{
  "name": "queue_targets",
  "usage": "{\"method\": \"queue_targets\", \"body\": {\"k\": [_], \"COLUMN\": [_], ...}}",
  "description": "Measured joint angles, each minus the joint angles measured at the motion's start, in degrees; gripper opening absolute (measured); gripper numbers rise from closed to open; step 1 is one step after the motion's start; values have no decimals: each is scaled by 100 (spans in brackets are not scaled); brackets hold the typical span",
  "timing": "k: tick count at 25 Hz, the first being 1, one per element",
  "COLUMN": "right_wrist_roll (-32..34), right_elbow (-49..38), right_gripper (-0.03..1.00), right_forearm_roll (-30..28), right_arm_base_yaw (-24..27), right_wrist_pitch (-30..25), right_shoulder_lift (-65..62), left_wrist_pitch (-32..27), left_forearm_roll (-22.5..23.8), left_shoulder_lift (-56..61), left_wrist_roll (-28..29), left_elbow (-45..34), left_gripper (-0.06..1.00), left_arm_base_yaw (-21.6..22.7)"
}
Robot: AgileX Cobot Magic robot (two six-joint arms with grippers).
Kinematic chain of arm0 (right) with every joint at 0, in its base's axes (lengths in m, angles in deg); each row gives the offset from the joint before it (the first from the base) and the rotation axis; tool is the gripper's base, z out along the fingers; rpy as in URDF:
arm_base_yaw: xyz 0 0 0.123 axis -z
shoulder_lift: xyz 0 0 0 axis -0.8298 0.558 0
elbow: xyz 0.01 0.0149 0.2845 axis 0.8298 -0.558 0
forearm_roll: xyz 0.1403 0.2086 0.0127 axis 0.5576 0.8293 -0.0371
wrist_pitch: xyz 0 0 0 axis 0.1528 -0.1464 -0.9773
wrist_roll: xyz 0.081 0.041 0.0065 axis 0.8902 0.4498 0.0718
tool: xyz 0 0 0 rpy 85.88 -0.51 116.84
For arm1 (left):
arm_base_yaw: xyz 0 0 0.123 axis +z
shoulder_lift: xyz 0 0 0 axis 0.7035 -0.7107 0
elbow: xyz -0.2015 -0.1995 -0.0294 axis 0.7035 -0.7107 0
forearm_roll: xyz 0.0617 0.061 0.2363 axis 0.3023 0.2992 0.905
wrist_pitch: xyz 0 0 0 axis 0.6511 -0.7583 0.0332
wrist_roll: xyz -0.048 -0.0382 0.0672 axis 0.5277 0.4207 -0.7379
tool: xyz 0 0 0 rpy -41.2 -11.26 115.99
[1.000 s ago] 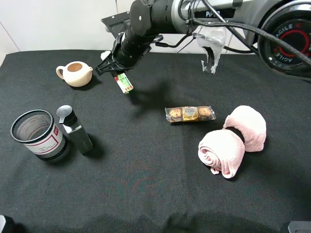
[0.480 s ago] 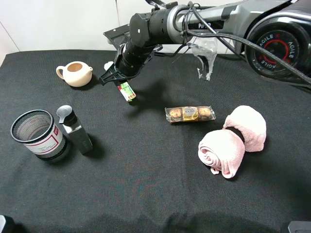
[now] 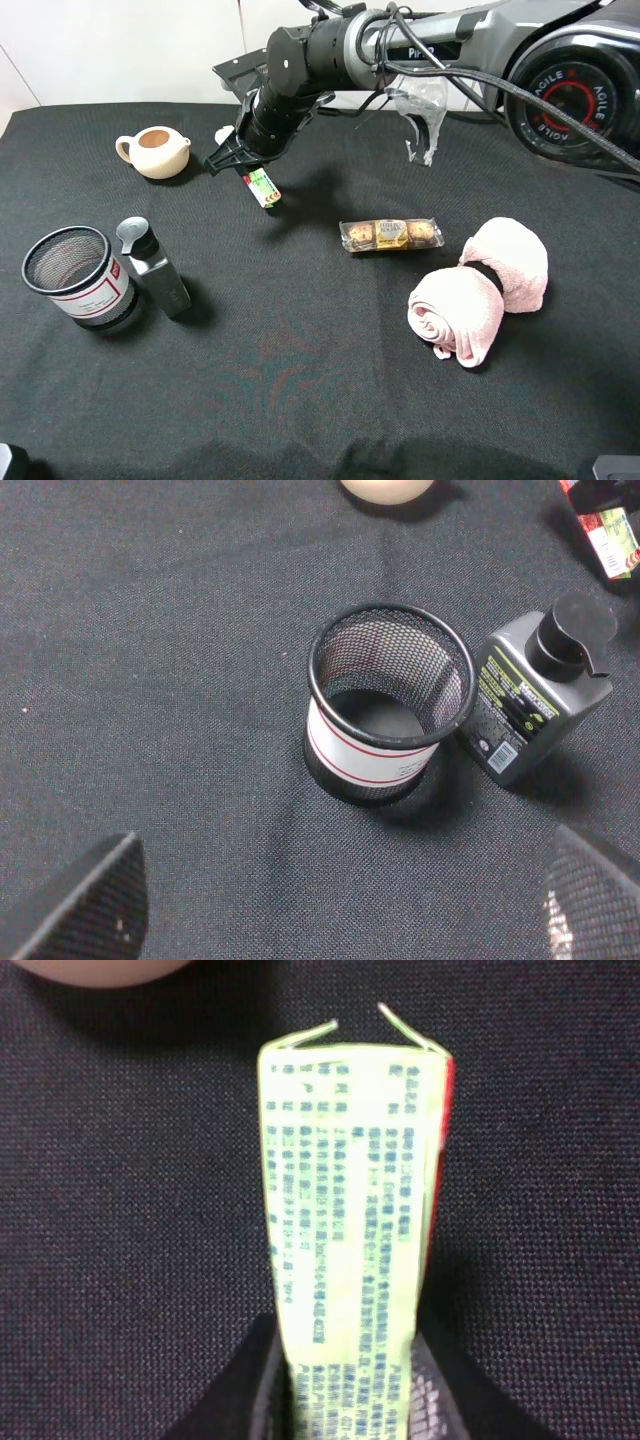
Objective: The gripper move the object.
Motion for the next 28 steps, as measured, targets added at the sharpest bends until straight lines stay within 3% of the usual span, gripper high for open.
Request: {"method": "queue_targets", "body": {"k": [18, 24, 28], "right_wrist_roll": [-15, -15, -15], "right_elbow": [0, 0, 0], "right_gripper": [19, 42, 51], "right_forearm_roll": [66, -30, -59], "right_arm_base_yaw": [0, 0, 0], "right_wrist_pitch": [177, 272, 334], "right_shoulder_lift": [0, 0, 0], "left_wrist_pitch": [0, 0, 0], "left_forearm_roll": [0, 0, 0], "left_shoulder_lift": [0, 0, 0], "left_wrist_roll": [0, 0, 0], "left_elbow": [0, 0, 0], "left_gripper": [83, 83, 83], "left_arm_base_yaw": [0, 0, 0]}}
